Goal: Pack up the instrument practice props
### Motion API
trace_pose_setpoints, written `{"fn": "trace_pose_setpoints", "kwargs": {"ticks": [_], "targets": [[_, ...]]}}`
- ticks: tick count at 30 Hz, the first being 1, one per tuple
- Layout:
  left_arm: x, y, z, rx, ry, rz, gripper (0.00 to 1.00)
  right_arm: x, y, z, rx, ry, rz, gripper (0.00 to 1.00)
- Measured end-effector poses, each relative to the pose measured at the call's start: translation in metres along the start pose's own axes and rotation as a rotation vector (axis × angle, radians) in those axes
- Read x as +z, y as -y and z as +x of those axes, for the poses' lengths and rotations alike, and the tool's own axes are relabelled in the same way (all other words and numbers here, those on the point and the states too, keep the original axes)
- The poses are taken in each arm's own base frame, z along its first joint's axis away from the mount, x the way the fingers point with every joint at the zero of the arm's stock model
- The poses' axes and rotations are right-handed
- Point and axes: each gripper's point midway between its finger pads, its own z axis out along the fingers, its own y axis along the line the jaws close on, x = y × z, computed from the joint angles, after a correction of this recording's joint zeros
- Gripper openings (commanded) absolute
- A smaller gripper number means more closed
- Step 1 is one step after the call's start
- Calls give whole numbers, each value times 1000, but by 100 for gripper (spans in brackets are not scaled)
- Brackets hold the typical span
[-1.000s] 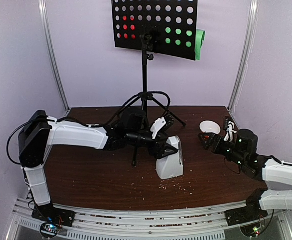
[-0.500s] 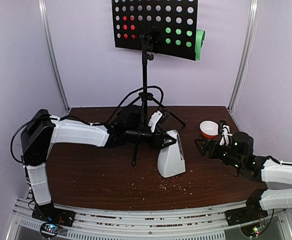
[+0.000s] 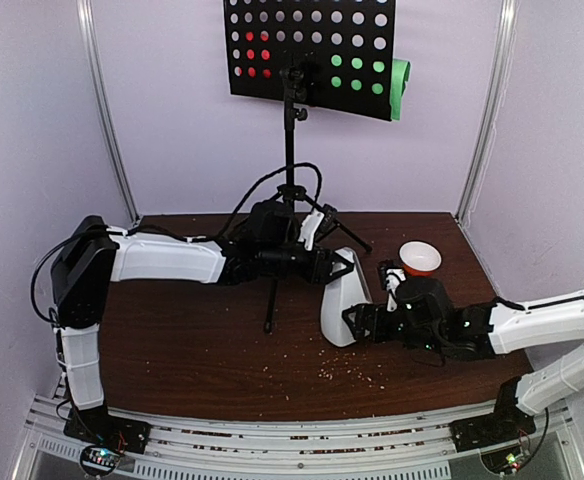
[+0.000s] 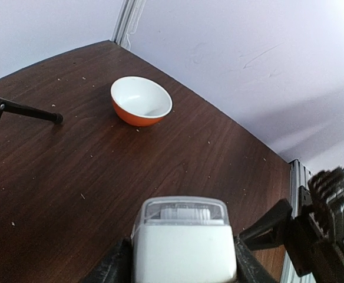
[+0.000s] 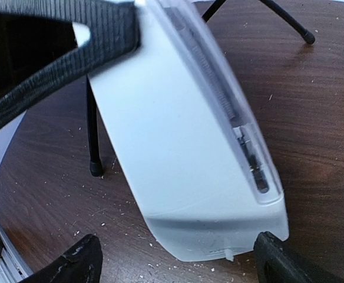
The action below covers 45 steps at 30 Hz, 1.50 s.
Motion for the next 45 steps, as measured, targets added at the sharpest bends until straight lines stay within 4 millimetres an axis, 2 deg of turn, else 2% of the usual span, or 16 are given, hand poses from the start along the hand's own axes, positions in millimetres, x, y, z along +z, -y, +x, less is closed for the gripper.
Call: {"fn": "trace_pose_setpoints", "kwargs": {"ticks": [5, 12, 21, 28, 31, 40, 43, 45], "targets": [[1, -4, -2, -19, 1, -14, 46, 16, -9, 18, -8, -55, 38, 93], [1, -6, -2, -28, -3, -25, 46, 26, 7, 42, -23, -110, 120, 94], [1, -6, -3, -28, -4, -27, 46, 33, 13, 52, -43, -128, 155, 94], [1, -6, -3, -29, -3, -30, 45, 38, 14, 51, -64, -120, 173, 88], [1, -6, -3, -29, -3, -30, 46, 38, 15, 50, -67, -116, 180, 78], [1, -10, -4, -34, 5, -46, 45, 38, 12, 49, -81, -103, 178, 31], [0, -11, -5, -29, 6, -47, 45, 38, 16, 49, -90, -102, 198, 23], [0, -12, -5, -29, 7, -49, 45, 38, 17, 48, -86, -97, 206, 22]]}}
